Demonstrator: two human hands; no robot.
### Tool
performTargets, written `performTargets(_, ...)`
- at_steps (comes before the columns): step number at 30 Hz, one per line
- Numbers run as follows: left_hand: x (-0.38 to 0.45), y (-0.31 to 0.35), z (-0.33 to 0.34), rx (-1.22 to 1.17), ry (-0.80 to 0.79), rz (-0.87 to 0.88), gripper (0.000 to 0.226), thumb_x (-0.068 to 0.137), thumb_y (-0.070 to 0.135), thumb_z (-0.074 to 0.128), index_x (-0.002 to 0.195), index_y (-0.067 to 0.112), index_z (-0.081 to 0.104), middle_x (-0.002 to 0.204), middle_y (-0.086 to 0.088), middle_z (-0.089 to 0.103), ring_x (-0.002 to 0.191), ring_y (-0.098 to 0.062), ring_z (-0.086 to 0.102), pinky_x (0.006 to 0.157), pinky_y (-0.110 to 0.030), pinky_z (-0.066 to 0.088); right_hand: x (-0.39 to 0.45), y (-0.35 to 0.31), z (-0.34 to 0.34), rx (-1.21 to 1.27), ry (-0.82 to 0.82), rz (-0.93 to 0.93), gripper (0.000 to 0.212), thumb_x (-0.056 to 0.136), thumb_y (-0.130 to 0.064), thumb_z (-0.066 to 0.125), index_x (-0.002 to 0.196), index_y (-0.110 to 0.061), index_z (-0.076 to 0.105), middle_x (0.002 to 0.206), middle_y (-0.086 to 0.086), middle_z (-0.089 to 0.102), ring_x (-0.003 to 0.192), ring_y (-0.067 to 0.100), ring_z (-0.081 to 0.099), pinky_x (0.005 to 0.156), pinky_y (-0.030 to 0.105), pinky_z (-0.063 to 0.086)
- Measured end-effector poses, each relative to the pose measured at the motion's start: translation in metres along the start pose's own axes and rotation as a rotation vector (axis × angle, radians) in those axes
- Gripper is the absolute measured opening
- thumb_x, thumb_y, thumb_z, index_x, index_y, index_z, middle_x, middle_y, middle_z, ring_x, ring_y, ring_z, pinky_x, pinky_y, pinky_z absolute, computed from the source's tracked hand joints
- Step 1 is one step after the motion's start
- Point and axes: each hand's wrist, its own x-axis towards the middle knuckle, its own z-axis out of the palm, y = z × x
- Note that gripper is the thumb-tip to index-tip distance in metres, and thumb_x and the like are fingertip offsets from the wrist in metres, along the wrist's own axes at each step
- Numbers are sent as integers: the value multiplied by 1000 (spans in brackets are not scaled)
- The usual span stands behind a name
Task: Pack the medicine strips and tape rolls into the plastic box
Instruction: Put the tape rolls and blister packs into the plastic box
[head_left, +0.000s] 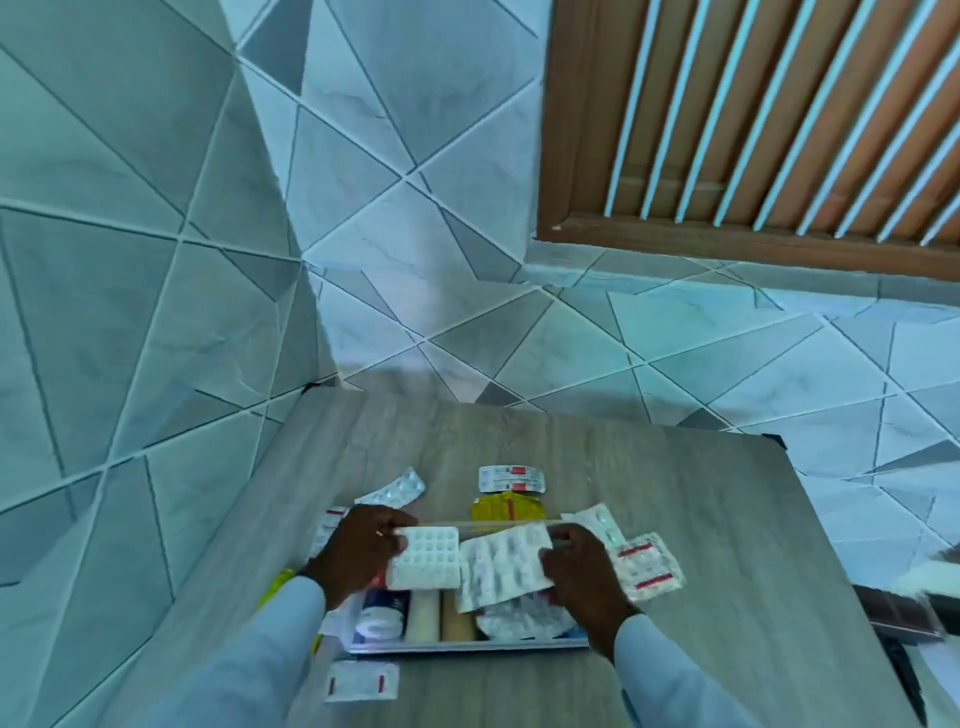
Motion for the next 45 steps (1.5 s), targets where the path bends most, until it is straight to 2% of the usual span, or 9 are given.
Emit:
performTargets(3,-1,-21,-19,79,39,-16,34,75,3,72,84,36,67,89,6,64,94,-22,64,78,-21,44,-9,-2,36,-27,-55,57,14,82,-8,63,93,-16,60,83,11,65,64,24,61,51,30,53)
performTargets(6,-3,-28,-25,173,-21,28,28,78,9,71,88,34,66,98,1,67,100,-20,63,82,-21,43,-1,19,59,-216,-56,30,26,71,-26,72,91,-28,55,88,8,68,80,27,68,71,47,59)
performTargets(12,-4,-32,-19,429,-38,147,29,82,33,65,111,29,63,117,6,61,114,-15,54,94,-24,38,-16,-4,64,-681,-13,-60,45,79,-40,70,118,-24,57,119,0,59,115,23,55,96,30,41)
performTargets(21,13,-14,-21,399,21,212,22,85,35,60,100,21,68,104,0,66,99,-18,60,84,-28,44,-7,-16,56,-651,-4,-200,21,84,-40,62,100,-25,64,98,-4,66,94,16,60,84,28,45)
performTargets(27,61,-13,-35,343,57,19,30,85,35,65,110,19,61,115,-4,66,101,-22,62,84,-30,48,46,-35,34,-555,22,-252,11,83,-26,65,93,-24,67,91,-2,66,86,18,61,82,31,50)
performTargets(31,91,-16,-24,419,-103,-135,50,77,37,71,121,24,52,123,-4,61,109,-26,60,92,-38,50,95,-44,22,-682,-52,-201,46,80,-23,72,123,-18,57,122,5,58,117,25,53,101,32,40)
performTargets(36,125,-20,-2,698,-210,-143,60,73,38,71,126,27,44,125,-4,54,113,-28,54,95,-46,48,147,-43,22,-979,-335,-106,106,61,-44,84,147,-34,21,156,2,25,141,31,27,113,54,29)
performTargets(41,139,-21,7,786,-194,-147,50,79,30,67,123,22,45,123,-7,50,115,-30,49,95,-46,43,167,-45,32,-1256,-445,-218,112,56,-54,83,145,-33,19,146,9,37,133,35,34,107,58,27)
performTargets(45,142,-21,7,757,-197,-122,36,82,27,64,114,21,48,116,-7,53,109,-29,51,94,-45,45,168,-49,41,-1271,-470,-227,82,63,-47,81,130,-22,40,130,9,52,121,33,47,102,51,35)
